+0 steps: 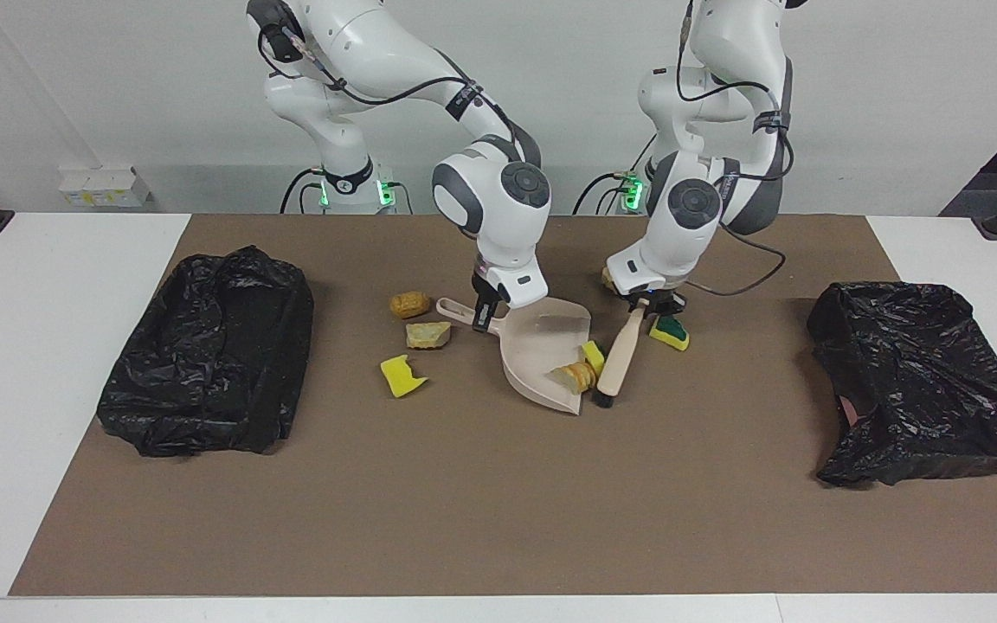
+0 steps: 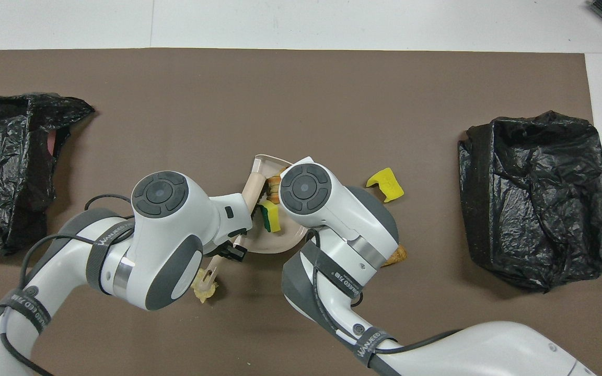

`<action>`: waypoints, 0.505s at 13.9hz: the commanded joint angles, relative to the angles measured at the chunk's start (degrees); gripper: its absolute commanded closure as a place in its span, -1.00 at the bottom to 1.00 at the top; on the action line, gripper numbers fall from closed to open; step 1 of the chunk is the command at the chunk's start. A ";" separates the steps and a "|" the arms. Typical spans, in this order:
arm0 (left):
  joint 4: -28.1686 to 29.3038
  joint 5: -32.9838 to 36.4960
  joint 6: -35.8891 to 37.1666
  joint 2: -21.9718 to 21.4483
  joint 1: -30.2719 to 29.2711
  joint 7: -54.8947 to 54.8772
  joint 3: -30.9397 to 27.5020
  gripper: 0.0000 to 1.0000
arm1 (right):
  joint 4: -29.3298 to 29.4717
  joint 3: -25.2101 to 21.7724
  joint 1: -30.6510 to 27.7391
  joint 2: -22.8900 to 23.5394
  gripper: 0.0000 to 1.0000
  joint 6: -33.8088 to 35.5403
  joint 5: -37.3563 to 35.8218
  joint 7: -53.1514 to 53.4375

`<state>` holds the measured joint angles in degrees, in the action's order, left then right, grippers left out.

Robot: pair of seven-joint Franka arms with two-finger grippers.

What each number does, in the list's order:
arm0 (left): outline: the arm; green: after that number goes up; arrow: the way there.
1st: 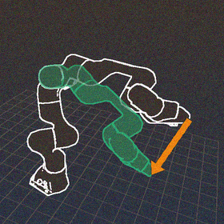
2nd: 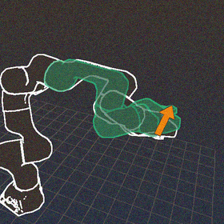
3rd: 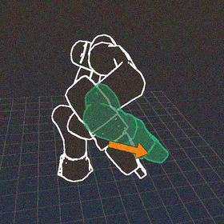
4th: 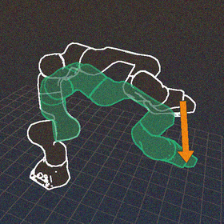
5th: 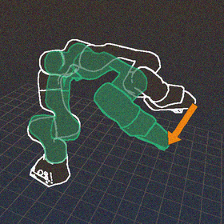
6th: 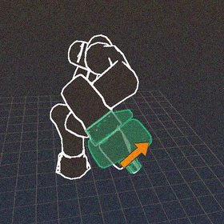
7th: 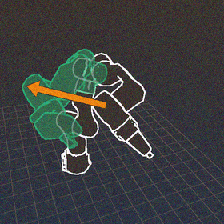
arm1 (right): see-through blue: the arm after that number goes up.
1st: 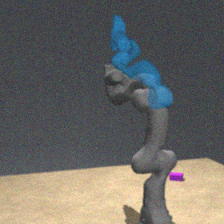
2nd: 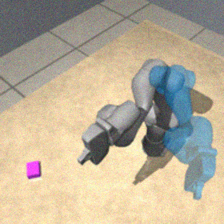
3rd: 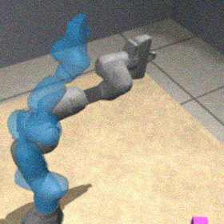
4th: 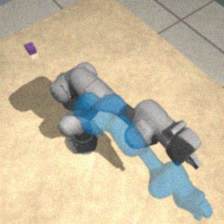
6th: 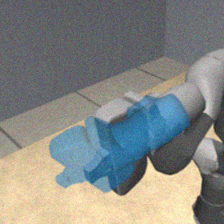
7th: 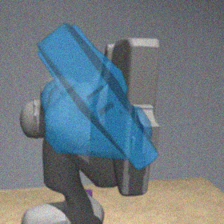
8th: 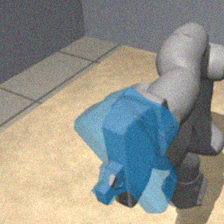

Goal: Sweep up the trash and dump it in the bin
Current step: 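Sweep sponges and crumbs with the brush toward the dustpan held by the right gripper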

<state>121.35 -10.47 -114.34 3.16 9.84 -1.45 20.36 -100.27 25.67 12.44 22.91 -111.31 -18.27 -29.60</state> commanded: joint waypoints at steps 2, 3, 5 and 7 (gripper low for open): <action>-0.77 -3.41 7.54 -6.49 -0.52 10.54 -3.65 1.00 | -2.74 0.69 -1.10 -1.29 1.00 -1.28 -0.89 0.95; -0.68 -3.59 9.73 -7.02 -0.61 14.41 -3.92 1.00 | -2.83 0.61 -1.10 -1.37 1.00 -1.28 -0.71 0.08; -0.15 -3.50 12.03 -8.34 -0.61 21.20 -6.72 1.00 | -3.27 0.69 -1.19 -1.46 1.00 -1.19 -0.62 -1.76; 0.11 -1.23 15.09 -10.27 -0.96 21.75 -10.84 1.00 | -3.53 0.87 -1.10 -1.81 1.00 -0.66 -0.62 -7.30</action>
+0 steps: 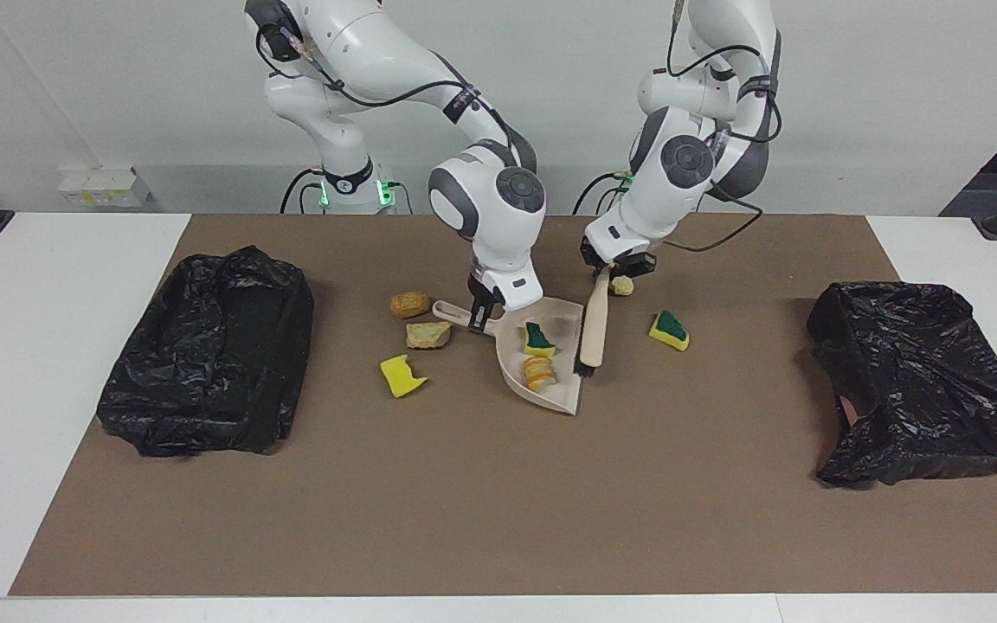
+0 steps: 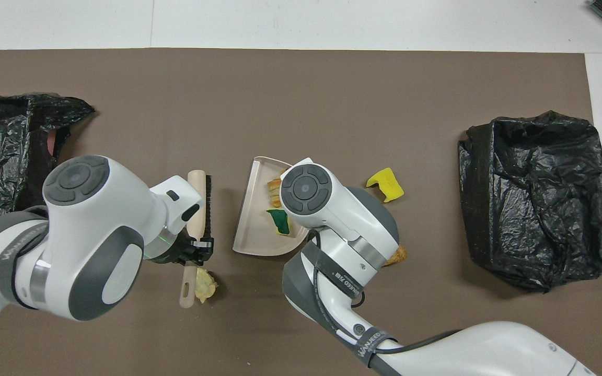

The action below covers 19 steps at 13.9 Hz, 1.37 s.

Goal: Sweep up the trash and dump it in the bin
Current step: 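Sweep sponges and crumbs with the brush toward the dustpan held by the right gripper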

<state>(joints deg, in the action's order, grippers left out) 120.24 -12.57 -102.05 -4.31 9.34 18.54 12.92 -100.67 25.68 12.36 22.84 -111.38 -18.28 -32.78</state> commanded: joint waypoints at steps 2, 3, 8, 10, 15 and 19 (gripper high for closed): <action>3.41 6.31 3.27 -4.38 -0.90 2.11 -5.44 1.00 | -3.04 1.21 -0.67 -2.09 1.00 -0.24 -0.62 -4.83; 5.86 6.94 2.04 -5.95 -2.47 2.02 -5.62 1.00 | -3.13 1.56 -0.50 -2.36 1.00 0.02 -0.71 -6.23; 17.11 9.85 -11.82 -6.06 -4.51 2.02 -6.94 1.00 | -12.95 3.40 0.56 -7.89 1.00 -4.88 -1.24 0.24; 20.29 9.85 -16.24 -5.53 -3.99 1.59 -6.77 1.00 | -15.16 3.50 0.56 -9.12 1.00 -5.42 -1.24 1.14; 20.04 9.85 -15.90 -5.44 2.16 0.79 -4.06 1.00 | -15.43 3.50 -0.06 -9.04 1.00 -6.30 -1.15 1.14; 19.42 9.67 -15.99 -5.70 2.08 0.97 0.96 1.00 | -13.34 3.58 0.73 -9.30 1.00 -1.66 -1.59 2.10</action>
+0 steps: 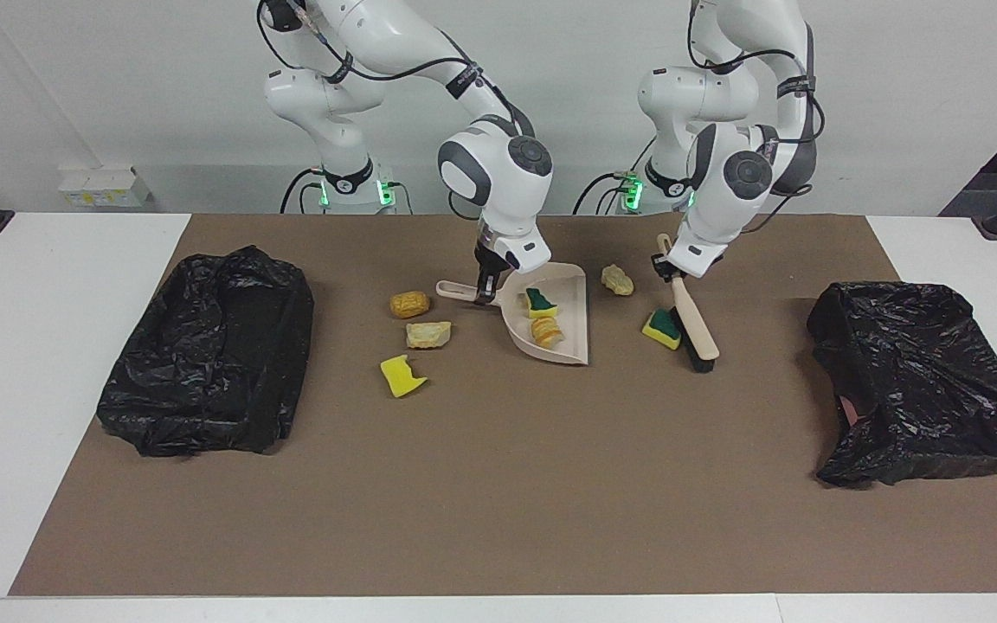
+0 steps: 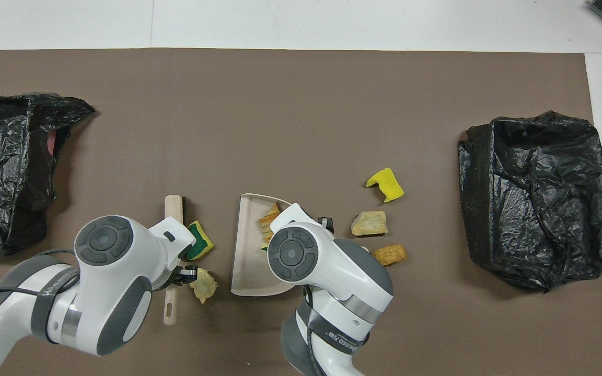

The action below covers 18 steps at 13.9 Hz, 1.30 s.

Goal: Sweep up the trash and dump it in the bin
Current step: 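Sweep sponges and crumbs with the brush toward the dustpan held by the right gripper, then sweep remaining crumbs into the dustpan with the left gripper's brush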

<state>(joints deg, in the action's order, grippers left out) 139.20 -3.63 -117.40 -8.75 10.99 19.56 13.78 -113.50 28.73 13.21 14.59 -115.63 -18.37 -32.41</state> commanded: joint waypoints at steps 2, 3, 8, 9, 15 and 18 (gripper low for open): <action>0.46 0.82 -0.81 -1.09 0.17 -0.40 0.02 1.00 | 0.64 0.63 0.06 -1.14 1.00 4.61 -1.58 2.61; 0.38 0.73 -1.42 -0.92 0.08 -0.49 0.02 1.00 | 0.65 0.63 0.06 -1.14 1.00 5.49 -2.19 2.70; -2.79 0.73 -1.34 0.75 2.62 -0.22 0.11 1.00 | 0.47 0.71 0.06 -1.93 1.00 9.01 -4.66 6.38; -2.79 0.73 -1.34 0.76 2.72 0.39 0.20 1.00 | 0.30 0.80 -0.03 -2.02 1.00 9.02 -4.66 6.48; -2.09 -6.19 -1.08 0.32 6.58 -0.49 0.37 1.00 | -0.41 0.80 -0.21 -1.93 1.00 8.23 -4.57 6.74; -2.43 -12.52 -1.52 0.93 12.63 -1.63 0.37 1.00 | -0.67 0.80 -0.47 -1.93 1.00 7.87 -4.48 6.74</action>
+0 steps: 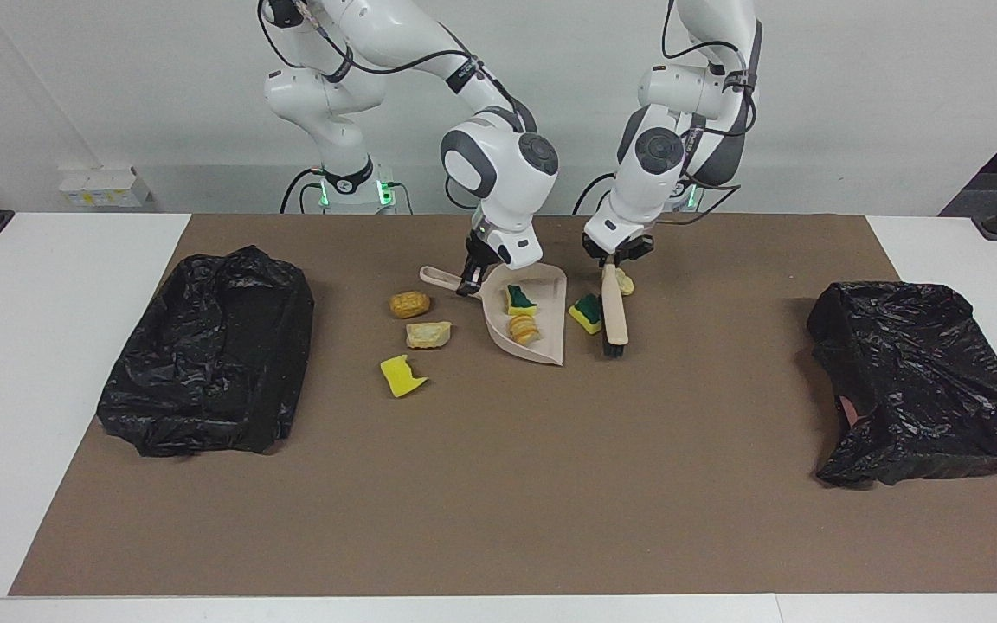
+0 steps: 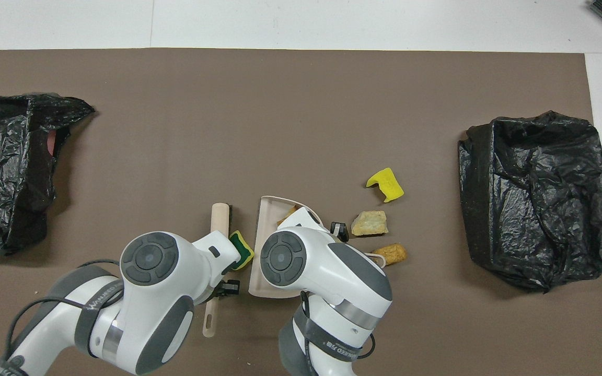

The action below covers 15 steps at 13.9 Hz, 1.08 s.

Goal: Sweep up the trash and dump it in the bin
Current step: 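Sweep remaining crumbs into the dustpan with the left gripper's brush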

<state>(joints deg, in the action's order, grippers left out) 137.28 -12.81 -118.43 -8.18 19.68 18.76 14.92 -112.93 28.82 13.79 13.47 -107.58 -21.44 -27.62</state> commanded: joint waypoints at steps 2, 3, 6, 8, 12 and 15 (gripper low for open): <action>-4.27 -6.51 0.82 2.19 6.67 -0.40 -0.94 1.00 | -1.24 0.80 -1.13 -0.81 1.00 -0.17 -1.41 1.96; -6.74 -8.44 3.61 2.64 6.25 -0.57 -1.12 1.00 | -1.24 0.71 -1.13 -0.81 1.00 -0.17 -1.41 1.96; -9.49 -9.51 9.87 2.21 2.93 0.57 -1.73 1.00 | -1.24 0.71 -1.13 -0.81 1.00 -0.17 -1.41 1.96; -9.40 -7.86 15.57 1.86 1.33 7.73 -2.08 1.00 | -1.24 0.80 -1.13 -0.81 1.00 -0.17 -1.41 1.96; -8.78 2.95 24.27 0.10 -0.16 24.27 -2.09 1.00 | -1.07 0.80 -1.22 -0.72 1.00 -0.16 -0.45 3.70; -3.62 4.20 24.22 -3.67 -0.52 32.99 -1.82 1.00 | -1.24 0.89 -1.22 -0.64 1.00 -1.05 0.61 4.07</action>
<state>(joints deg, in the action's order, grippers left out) 129.45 -9.63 -94.41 -7.66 19.86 47.14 12.54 -113.09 28.81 13.73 13.47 -107.59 -21.24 -25.63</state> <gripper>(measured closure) 0.740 0.687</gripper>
